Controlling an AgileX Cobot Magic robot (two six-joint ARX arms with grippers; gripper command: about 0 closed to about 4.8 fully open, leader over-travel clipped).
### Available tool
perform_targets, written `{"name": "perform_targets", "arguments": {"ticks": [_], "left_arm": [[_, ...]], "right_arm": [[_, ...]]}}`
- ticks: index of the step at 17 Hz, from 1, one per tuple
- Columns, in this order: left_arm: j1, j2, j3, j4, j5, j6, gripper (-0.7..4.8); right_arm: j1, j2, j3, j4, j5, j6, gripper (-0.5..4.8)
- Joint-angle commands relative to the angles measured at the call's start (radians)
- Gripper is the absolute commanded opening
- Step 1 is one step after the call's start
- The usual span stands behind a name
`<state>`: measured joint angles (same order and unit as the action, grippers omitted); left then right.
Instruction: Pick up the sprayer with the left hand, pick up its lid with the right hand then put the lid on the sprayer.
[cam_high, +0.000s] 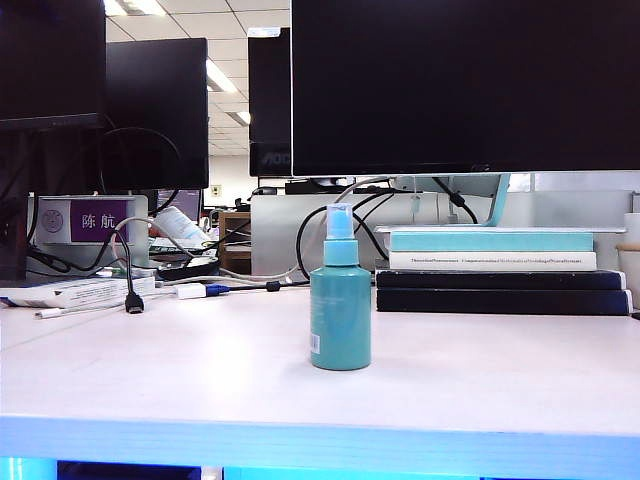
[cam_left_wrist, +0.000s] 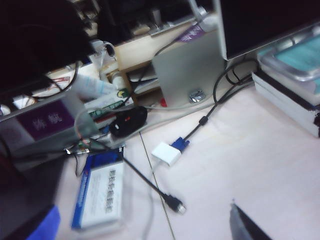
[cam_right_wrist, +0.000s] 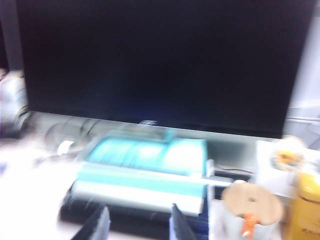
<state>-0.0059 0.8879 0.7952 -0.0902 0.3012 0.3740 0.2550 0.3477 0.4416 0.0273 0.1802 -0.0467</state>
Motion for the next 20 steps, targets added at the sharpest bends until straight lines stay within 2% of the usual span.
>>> {"name": "perform_targets", "arguments": {"ticks": [1, 2, 3, 4, 6, 7, 8, 10, 11, 13, 15, 17, 20], "left_arm": [[0.165, -0.106, -0.171, 0.169, 0.117, -0.182, 4.79], [0.166, -0.137, -0.238, 0.257, 0.058, -0.23, 4.79], [0.161, -0.157, -0.277, 0.29, 0.022, -0.227, 4.78], [0.129, -0.187, -0.324, 0.299, 0.004, -0.244, 4.75], [0.094, -0.246, -0.387, 0.325, -0.06, -0.244, 4.23], [0.092, -0.319, -0.427, 0.376, -0.045, -0.261, 3.96], [0.09, -0.387, -0.44, 0.383, -0.045, -0.262, 3.96], [0.091, -0.459, -0.442, 0.36, -0.054, -0.262, 3.96], [0.091, -0.522, -0.442, 0.29, -0.073, -0.283, 3.96], [0.091, -0.569, -0.45, 0.239, -0.117, -0.283, 3.96], [0.091, -0.616, -0.481, 0.256, -0.118, -0.338, 3.94], [0.091, -0.671, -0.539, 0.257, -0.119, -0.384, 3.93], [0.091, -0.838, -0.654, 0.265, -0.125, -0.436, 3.92]], "right_arm": [[-0.051, -0.06, -0.113, 0.127, -0.058, 0.076, 0.69], [-0.051, -0.059, -0.152, 0.128, -0.103, 0.081, 0.57], [-0.047, -0.059, -0.181, 0.147, -0.14, 0.089, 0.48], [-0.043, -0.06, -0.225, 0.19, -0.124, 0.1, 0.47], [-0.044, -0.061, -0.262, 0.211, -0.11, 0.099, 0.4], [-0.045, -0.062, -0.282, 0.217, -0.104, 0.091, 0.4], [-0.044, -0.065, -0.298, 0.235, -0.11, 0.091, 0.4], [-0.043, -0.085, -0.32, 0.283, -0.115, 0.091, 0.39], [-0.043, -0.134, -0.352, 0.341, -0.112, 0.087, 0.39], [-0.043, -0.203, -0.389, 0.351, -0.108, 0.088, 0.13], [-0.043, -0.274, -0.431, 0.339, -0.104, 0.088, 0.09], [-0.043, -0.344, -0.436, 0.23, -0.092, 0.07, 0.08], [-0.045, -0.347, -0.436, 0.2, -0.092, 0.042, 0.08]]}}
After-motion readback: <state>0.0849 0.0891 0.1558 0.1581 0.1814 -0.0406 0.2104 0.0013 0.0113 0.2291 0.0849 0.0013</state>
